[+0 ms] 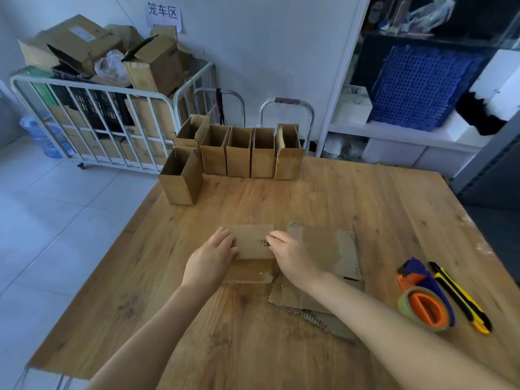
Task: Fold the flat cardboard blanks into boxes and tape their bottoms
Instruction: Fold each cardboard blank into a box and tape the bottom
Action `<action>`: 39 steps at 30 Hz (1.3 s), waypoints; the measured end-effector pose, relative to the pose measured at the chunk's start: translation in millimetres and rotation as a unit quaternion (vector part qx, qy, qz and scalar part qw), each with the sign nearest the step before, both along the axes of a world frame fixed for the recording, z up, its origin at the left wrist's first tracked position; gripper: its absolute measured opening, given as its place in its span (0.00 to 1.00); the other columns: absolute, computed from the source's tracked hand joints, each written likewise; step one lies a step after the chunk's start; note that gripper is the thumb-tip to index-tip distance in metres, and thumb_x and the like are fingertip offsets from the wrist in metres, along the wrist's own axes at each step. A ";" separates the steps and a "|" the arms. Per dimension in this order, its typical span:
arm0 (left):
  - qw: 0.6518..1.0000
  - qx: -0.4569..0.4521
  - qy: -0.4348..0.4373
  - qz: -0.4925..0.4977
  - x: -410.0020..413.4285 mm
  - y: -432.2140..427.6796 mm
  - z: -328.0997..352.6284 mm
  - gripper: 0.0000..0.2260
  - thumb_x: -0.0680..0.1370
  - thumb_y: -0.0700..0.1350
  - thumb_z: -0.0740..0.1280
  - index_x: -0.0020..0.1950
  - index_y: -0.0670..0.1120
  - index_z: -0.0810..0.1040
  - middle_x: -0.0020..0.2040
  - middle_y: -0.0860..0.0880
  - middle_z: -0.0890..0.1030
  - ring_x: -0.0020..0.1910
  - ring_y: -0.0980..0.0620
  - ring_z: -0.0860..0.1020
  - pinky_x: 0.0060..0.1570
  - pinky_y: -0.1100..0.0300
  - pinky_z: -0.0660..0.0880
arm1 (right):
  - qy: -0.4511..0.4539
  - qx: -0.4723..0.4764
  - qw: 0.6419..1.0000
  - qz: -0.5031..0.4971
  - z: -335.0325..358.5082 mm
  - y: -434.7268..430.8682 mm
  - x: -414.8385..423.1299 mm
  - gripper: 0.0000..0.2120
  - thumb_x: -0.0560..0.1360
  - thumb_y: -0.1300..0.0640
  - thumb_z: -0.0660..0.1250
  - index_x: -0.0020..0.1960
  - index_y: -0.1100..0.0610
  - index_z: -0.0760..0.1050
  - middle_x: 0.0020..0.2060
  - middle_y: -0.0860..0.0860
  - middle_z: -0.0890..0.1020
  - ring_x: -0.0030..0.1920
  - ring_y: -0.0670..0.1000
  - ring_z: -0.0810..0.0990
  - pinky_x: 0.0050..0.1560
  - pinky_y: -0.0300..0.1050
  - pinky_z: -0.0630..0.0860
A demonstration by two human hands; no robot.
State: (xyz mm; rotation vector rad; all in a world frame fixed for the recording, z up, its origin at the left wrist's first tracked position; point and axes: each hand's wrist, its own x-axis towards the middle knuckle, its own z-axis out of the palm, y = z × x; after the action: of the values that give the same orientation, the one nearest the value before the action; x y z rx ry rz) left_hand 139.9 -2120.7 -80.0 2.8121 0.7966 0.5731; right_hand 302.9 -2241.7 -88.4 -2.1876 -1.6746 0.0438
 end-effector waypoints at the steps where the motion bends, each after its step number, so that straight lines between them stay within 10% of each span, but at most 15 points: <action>1: 0.999 -0.037 0.027 0.003 -2.1 -2.8 -2.0 0.20 0.82 0.52 0.57 0.70 0.44 0.71 0.71 0.53 0.70 0.73 0.55 0.65 0.65 0.66 0.65 | -0.007 0.007 1.000 -0.001 -6.8 0.1 1.2 0.12 0.70 0.70 0.72 0.54 0.68 0.79 0.50 0.61 0.82 0.50 0.59 0.83 0.47 0.49 0.82; 5: 0.981 -0.049 0.188 0.008 -6.9 -6.2 -3.7 0.31 0.82 0.58 0.51 0.79 0.46 0.44 0.78 0.53 0.44 0.74 0.57 0.37 0.71 0.63 0.45 | -0.022 -0.002 1.000 0.001 -17.1 4.2 2.3 0.12 0.72 0.70 0.67 0.56 0.68 0.78 0.51 0.61 0.81 0.48 0.59 0.82 0.41 0.51 0.82; 12: 0.964 0.050 0.261 -0.022 13.2 -5.3 24.3 0.26 0.80 0.50 0.60 0.74 0.40 0.59 0.78 0.39 0.52 0.78 0.43 0.48 0.75 0.47 0.46 | 0.003 -0.039 0.999 -0.015 -5.6 -1.2 -8.2 0.20 0.80 0.69 0.54 0.71 0.66 0.66 0.67 0.59 0.72 0.63 0.58 0.74 0.62 0.50 0.74; 17: 0.941 0.021 0.335 -0.046 20.4 2.9 23.8 0.46 0.76 0.55 0.67 0.78 0.46 0.36 0.78 0.40 0.45 0.77 0.42 0.45 0.74 0.44 0.45 | 0.044 -0.066 0.996 -0.028 -5.3 -14.7 -18.0 0.24 0.82 0.66 0.51 0.77 0.61 0.52 0.77 0.55 0.55 0.75 0.55 0.60 0.73 0.50 0.62; 21: 0.952 0.099 0.277 -0.090 14.5 4.0 24.7 0.44 0.73 0.58 0.69 0.79 0.45 0.46 0.73 0.39 0.60 0.73 0.38 0.59 0.74 0.43 0.51 | 0.069 -0.065 0.995 -0.037 6.5 -28.7 -27.6 0.26 0.83 0.60 0.53 0.77 0.63 0.48 0.78 0.55 0.49 0.77 0.55 0.54 0.75 0.45 0.53; 32: 0.967 0.034 0.183 -0.174 93.0 -60.0 63.5 0.43 0.74 0.59 0.68 0.78 0.47 0.45 0.73 0.40 0.56 0.73 0.40 0.53 0.72 0.49 0.56 | 0.023 0.027 0.980 -0.195 55.6 -95.4 19.8 0.24 0.82 0.51 0.54 0.75 0.60 0.60 0.75 0.53 0.60 0.73 0.52 0.63 0.71 0.46 0.64; 39: 0.942 0.087 0.227 -0.231 138.5 -94.6 45.6 0.42 0.75 0.59 0.67 0.79 0.46 0.45 0.74 0.39 0.55 0.74 0.40 0.53 0.74 0.49 0.48 | 0.005 -0.034 0.977 -0.210 34.3 -147.9 48.8 0.26 0.83 0.51 0.53 0.77 0.59 0.54 0.77 0.53 0.54 0.77 0.49 0.49 0.76 0.41 0.48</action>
State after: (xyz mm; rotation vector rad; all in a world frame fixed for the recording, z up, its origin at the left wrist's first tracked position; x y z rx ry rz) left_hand 278.4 -2215.4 -34.3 3.1812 0.1129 -0.0922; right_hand 351.7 -2389.6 -54.0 -2.5420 -1.1877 -0.0027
